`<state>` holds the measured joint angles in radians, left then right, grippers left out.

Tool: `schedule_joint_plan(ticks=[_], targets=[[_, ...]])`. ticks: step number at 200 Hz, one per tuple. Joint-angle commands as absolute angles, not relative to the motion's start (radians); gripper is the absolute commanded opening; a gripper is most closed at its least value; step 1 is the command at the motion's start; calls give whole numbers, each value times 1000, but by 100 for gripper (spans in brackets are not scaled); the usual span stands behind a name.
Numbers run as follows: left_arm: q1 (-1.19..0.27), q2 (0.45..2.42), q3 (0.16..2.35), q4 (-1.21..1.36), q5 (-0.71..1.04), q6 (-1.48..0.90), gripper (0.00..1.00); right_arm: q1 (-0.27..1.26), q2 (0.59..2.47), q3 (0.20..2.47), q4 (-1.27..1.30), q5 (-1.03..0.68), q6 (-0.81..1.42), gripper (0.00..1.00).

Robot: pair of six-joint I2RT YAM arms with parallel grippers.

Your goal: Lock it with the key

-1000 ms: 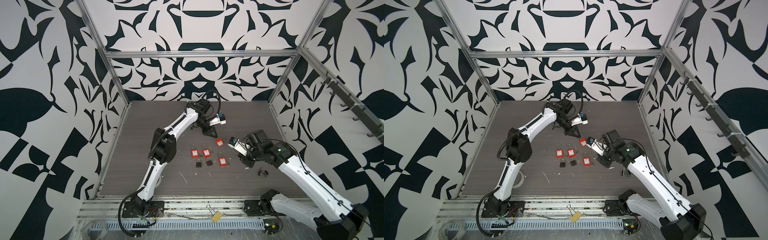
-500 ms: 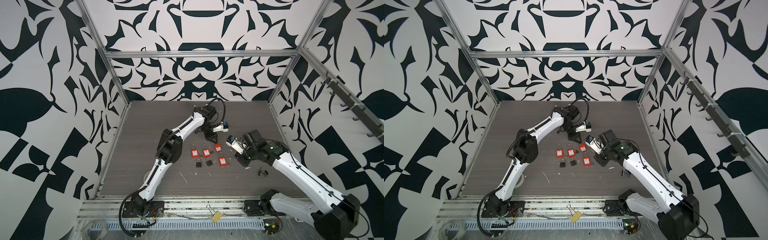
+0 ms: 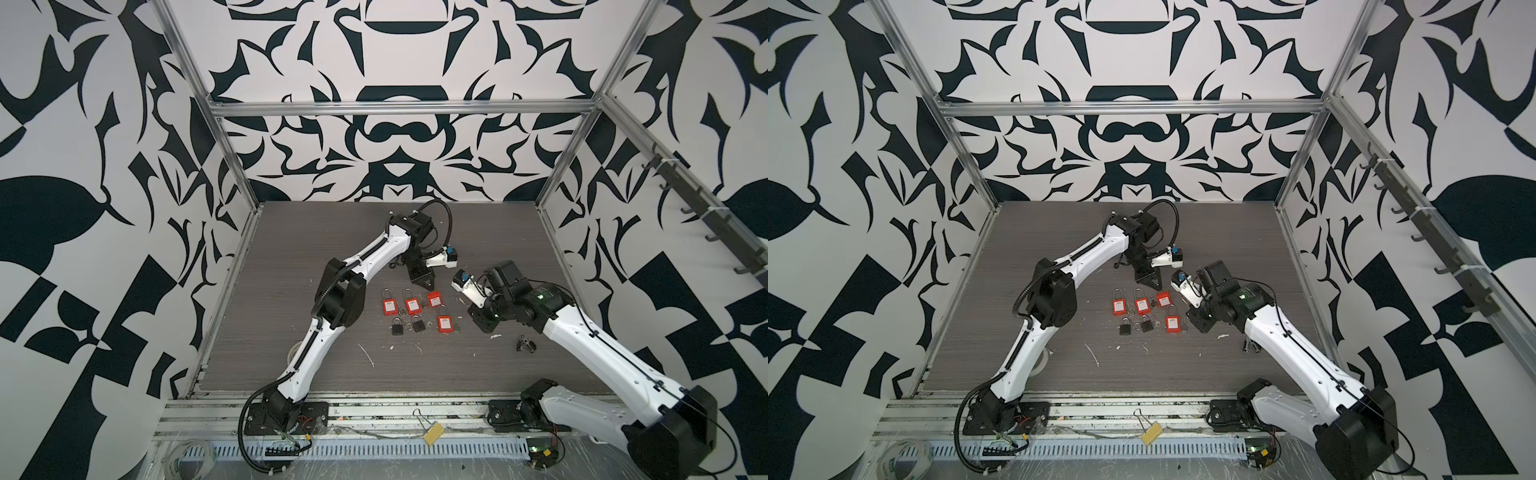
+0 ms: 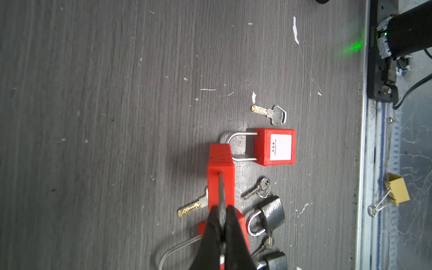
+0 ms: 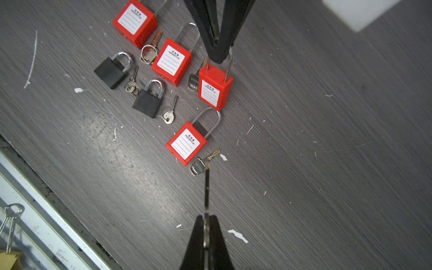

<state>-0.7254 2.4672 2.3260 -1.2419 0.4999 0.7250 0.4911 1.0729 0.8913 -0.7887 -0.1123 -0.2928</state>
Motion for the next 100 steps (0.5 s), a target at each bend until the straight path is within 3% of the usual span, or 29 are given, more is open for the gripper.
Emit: schedule_joint_plan(ticks=[1, 100], targets=[[-742, 2503, 2347, -1299, 515, 746, 2, 489, 1071, 888, -762, -124, -272, 0], [-760, 2502, 2354, -1146, 334, 675, 28, 489, 1091, 887, -725, -123, -245, 0]])
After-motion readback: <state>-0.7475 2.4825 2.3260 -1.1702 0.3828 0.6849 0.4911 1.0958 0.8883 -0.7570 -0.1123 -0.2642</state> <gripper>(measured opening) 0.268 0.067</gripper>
